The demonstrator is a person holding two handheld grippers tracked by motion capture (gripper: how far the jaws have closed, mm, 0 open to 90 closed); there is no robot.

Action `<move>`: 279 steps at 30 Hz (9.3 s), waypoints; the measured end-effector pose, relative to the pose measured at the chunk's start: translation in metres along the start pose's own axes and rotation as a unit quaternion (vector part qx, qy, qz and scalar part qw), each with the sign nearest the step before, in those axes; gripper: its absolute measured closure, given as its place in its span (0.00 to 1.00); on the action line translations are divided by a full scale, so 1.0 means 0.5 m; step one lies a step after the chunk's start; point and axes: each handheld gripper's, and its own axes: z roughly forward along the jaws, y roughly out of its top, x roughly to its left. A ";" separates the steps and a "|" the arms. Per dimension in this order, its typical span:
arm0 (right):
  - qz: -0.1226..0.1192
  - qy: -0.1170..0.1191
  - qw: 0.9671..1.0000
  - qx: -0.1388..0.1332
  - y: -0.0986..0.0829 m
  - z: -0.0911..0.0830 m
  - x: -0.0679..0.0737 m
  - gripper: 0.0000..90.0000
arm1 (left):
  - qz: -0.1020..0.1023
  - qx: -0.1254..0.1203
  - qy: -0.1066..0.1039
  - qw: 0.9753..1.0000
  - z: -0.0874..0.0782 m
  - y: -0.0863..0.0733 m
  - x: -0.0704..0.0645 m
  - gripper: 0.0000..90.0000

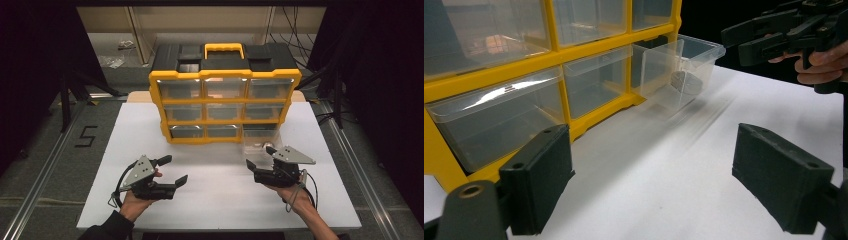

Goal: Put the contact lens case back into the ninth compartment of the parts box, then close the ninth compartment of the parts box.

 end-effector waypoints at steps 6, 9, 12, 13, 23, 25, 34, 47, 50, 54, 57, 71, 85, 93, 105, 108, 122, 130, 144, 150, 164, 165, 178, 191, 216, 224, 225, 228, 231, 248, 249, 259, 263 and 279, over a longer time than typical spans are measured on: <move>-0.004 0.003 1.000 0.012 -0.005 0.003 0.002 0.22 | 0.000 0.000 0.000 1.000 0.000 0.000 0.000 0.17; -0.006 0.004 1.000 0.019 -0.008 0.006 0.005 0.22 | 0.000 0.000 0.000 1.000 0.000 0.000 0.000 0.17; -0.011 0.007 1.000 0.026 -0.011 0.008 0.009 0.22 | 0.000 0.000 0.000 1.000 0.000 0.000 0.000 0.17; -0.011 0.008 1.000 0.028 -0.012 0.009 0.009 0.23 | -0.001 0.000 0.000 1.000 0.000 0.000 0.000 0.17; -0.017 0.023 0.998 0.048 -0.018 0.017 0.014 0.23 | 0.000 0.000 0.000 1.000 0.000 0.000 0.000 0.17; -0.017 0.026 0.998 0.055 -0.020 0.019 0.015 0.23 | 0.001 0.001 0.000 1.000 0.000 0.000 0.000 0.17; -0.022 0.032 0.997 0.074 -0.025 0.026 0.017 0.24 | 0.001 0.000 0.000 1.000 0.000 0.000 0.001 0.17; -0.017 0.022 0.996 0.090 -0.029 0.032 0.011 0.24 | 0.001 0.000 0.000 1.000 -0.001 0.000 0.000 0.17; -0.014 0.019 0.995 0.094 -0.030 0.033 0.010 0.25 | 0.000 0.001 0.000 1.000 -0.001 0.000 -0.001 0.17; -0.014 0.013 0.995 0.100 -0.033 0.035 0.006 0.27 | 0.000 0.001 0.000 1.000 -0.001 0.000 -0.001 0.17; -0.011 0.007 0.994 0.105 -0.035 0.039 0.001 0.30 | 0.001 0.001 0.000 1.000 -0.001 -0.001 -0.001 0.17; -0.015 -0.012 0.994 0.109 -0.042 0.045 -0.019 0.53 | 0.000 0.001 0.001 1.000 -0.001 -0.001 -0.001 0.17; -0.040 -0.032 0.993 0.111 -0.047 0.051 -0.037 0.77 | 0.002 0.002 -0.001 1.000 0.000 -0.001 -0.001 0.17; -0.049 -0.045 0.992 0.106 -0.046 0.057 -0.046 0.88 | 0.002 0.002 -0.002 1.000 0.000 -0.001 -0.001 0.17; -0.056 -0.056 0.992 0.099 -0.044 0.061 -0.053 0.97 | 0.002 0.002 -0.001 1.000 0.000 -0.001 -0.001 0.17; -0.057 -0.055 0.992 0.099 -0.044 0.062 -0.053 0.97 | 0.002 0.002 -0.001 1.000 0.000 -0.001 -0.001 0.17; -0.067 -0.059 0.991 0.097 -0.043 0.065 -0.051 1.00 | 0.003 0.002 -0.001 1.000 0.000 -0.001 -0.002 0.17; -0.071 -0.062 0.991 0.097 -0.043 0.067 -0.051 1.00 | 0.002 0.002 -0.001 1.000 -0.001 -0.001 -0.001 0.17; -0.074 -0.076 0.990 0.088 -0.041 0.072 -0.059 1.00 | 0.002 0.002 0.000 1.000 0.000 -0.001 -0.001 0.17; -0.072 -0.081 0.990 0.085 -0.043 0.075 -0.066 1.00 | 0.002 0.003 -0.001 1.000 0.001 -0.001 -0.002 0.17; -0.077 -0.092 0.990 0.079 -0.043 0.084 -0.074 1.00 | 0.002 0.003 0.000 1.000 0.001 -0.001 -0.001 0.17; -0.077 -0.093 0.990 0.079 -0.043 0.085 -0.075 1.00 | 0.002 0.003 0.000 1.000 0.001 -0.001 -0.001 0.17; -0.081 -0.098 0.989 0.074 -0.042 0.091 -0.081 1.00 | 0.002 0.002 0.000 1.000 0.000 -0.001 -0.001 0.17; -0.087 -0.101 0.989 0.070 -0.041 0.099 -0.084 1.00 | 0.002 0.002 0.000 1.000 0.000 -0.001 -0.001 0.17; -0.092 -0.111 0.987 0.064 -0.037 0.117 -0.094 1.00 | 0.002 0.002 0.001 1.000 -0.001 -0.001 -0.001 0.17; -0.094 -0.115 0.987 0.063 -0.036 0.123 -0.098 1.00 | 0.002 0.002 0.002 1.000 -0.001 -0.001 0.000 0.17; -0.094 -0.116 0.987 0.062 -0.035 0.124 -0.098 1.00 | 0.002 0.002 0.002 1.000 -0.001 -0.001 0.000 0.17; -0.096 -0.118 0.986 0.062 -0.035 0.126 -0.099 1.00 | 0.003 0.002 0.002 1.000 -0.001 -0.001 0.000 0.17; -0.097 -0.119 0.986 0.061 -0.035 0.129 -0.100 1.00 | 0.002 0.002 0.002 1.000 -0.002 -0.001 0.001 0.17; -0.104 -0.126 0.985 0.057 -0.032 0.142 -0.104 1.00 | 0.002 0.002 0.003 1.000 -0.001 -0.001 0.000 0.17; -0.104 -0.126 0.985 0.057 -0.031 0.142 -0.104 1.00 | 0.003 0.002 0.002 1.000 -0.001 -0.001 0.000 0.17; -0.109 -0.130 0.984 0.058 -0.028 0.149 -0.103 1.00 | 0.002 0.003 0.003 1.000 -0.001 -0.002 0.000 0.17; -0.109 -0.132 0.984 0.058 -0.027 0.153 -0.103 1.00 | 0.002 0.003 0.003 1.000 -0.003 -0.002 0.000 0.17; -0.110 -0.138 0.983 0.055 -0.023 0.167 -0.111 1.00 | 0.000 0.002 0.004 1.000 -0.002 -0.002 0.000 0.17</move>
